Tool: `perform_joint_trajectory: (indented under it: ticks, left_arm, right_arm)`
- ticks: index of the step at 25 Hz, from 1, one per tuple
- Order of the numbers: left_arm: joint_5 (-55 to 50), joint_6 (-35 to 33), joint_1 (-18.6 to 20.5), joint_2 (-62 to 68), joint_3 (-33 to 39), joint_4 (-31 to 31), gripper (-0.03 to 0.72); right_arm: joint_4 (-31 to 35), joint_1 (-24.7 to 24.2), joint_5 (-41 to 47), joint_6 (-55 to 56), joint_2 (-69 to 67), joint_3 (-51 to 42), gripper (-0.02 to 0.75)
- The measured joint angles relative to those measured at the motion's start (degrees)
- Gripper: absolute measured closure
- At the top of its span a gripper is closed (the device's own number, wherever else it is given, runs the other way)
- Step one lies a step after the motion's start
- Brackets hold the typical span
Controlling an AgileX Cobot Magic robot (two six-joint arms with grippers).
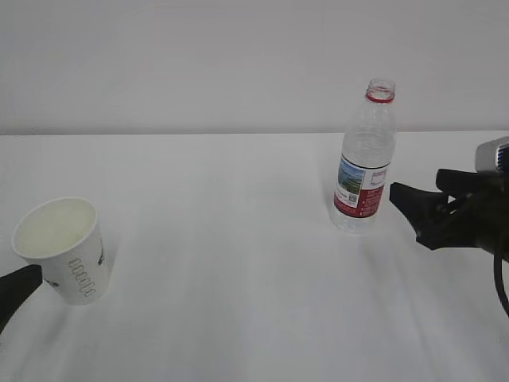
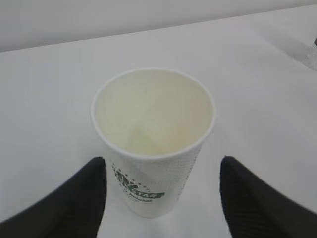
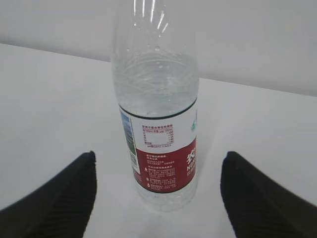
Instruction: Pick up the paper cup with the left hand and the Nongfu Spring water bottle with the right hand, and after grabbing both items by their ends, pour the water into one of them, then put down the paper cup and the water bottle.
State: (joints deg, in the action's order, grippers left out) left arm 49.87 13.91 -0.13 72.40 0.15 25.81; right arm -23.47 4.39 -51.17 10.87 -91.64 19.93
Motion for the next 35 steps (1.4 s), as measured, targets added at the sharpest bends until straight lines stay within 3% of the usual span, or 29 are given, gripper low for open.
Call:
perform_joint_trajectory:
  ticks: [20, 35]
  left_arm:
    - [-0.48, 0.88, 0.00, 0.00, 0.00, 0.51, 0.164]
    - [-0.38, 0.92, 0.00, 0.00, 0.00, 0.63, 0.164]
  right_arm:
    - [1.69, 0.00, -13.24, -2.95, -13.16, 0.42, 0.150]
    - [0.83, 0.00, -13.33, -3.68, -18.40, 7.18, 0.149]
